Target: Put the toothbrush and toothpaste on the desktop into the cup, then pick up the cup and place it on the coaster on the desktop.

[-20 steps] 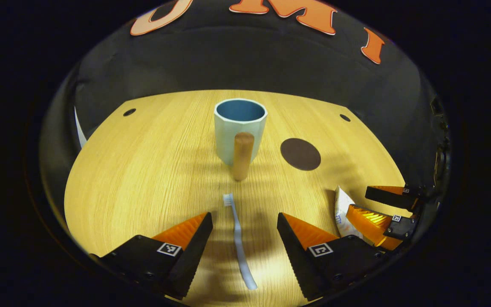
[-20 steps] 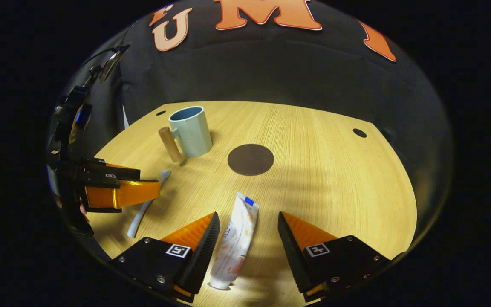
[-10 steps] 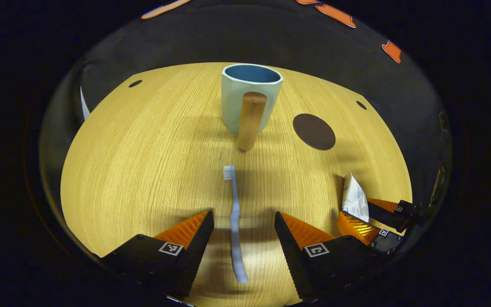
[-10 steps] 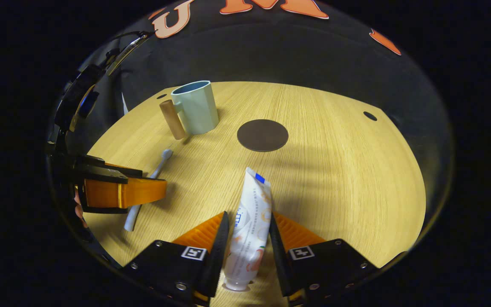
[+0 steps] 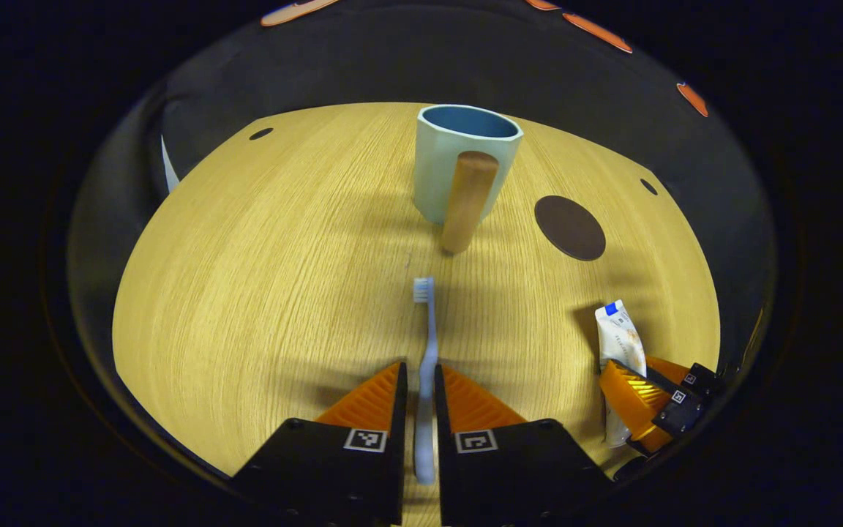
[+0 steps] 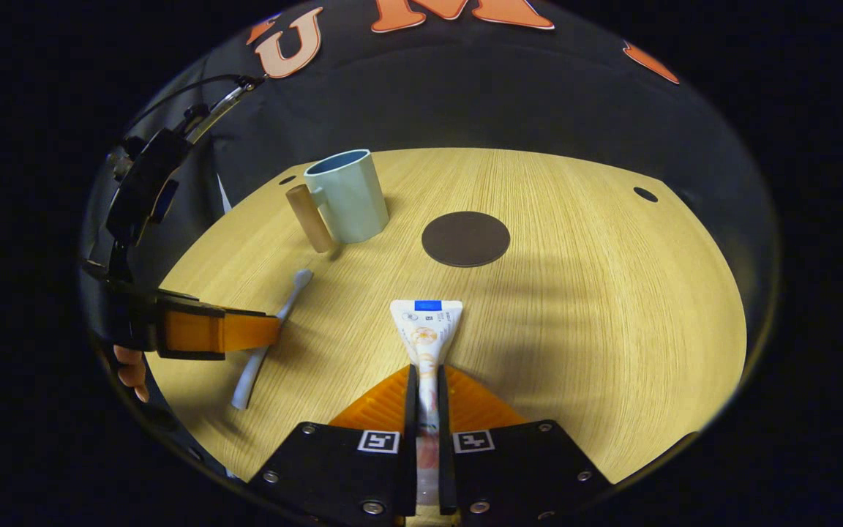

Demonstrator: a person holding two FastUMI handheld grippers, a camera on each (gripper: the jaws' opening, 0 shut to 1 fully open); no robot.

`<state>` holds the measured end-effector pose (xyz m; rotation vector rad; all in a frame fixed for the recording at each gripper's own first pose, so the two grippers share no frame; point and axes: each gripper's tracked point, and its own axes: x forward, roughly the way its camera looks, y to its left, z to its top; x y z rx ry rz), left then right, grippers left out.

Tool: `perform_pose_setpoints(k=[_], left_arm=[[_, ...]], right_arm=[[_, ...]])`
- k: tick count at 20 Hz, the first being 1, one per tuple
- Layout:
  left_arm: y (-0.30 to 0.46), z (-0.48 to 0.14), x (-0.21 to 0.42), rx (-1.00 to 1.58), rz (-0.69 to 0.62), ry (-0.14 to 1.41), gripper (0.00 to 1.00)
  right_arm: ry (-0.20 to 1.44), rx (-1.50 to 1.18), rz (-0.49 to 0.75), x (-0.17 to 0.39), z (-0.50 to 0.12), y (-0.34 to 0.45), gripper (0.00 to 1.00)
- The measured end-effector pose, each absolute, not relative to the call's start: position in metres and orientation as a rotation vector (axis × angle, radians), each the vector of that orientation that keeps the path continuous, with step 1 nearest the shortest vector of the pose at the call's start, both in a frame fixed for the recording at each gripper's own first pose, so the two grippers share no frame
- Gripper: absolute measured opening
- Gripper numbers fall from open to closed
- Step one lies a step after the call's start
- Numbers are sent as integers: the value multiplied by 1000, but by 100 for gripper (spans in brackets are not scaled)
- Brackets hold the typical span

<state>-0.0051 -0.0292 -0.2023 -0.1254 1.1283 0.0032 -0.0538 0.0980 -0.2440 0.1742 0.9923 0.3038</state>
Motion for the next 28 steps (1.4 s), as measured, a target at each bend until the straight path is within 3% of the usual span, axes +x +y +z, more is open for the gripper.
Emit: perform_pose_setpoints(k=[6,15,28], left_arm=[[-30,-205,-5,-176,-67,1098,4],[-34,-208,2,-223,-193,954,4],[-8,-163,28,-138,-258,578,4]], right_arm=[[940,166,302,-48,-240,98,11],[922,208,269,-46,-241,100,5],[749,261,268,-26,-205,91,5]])
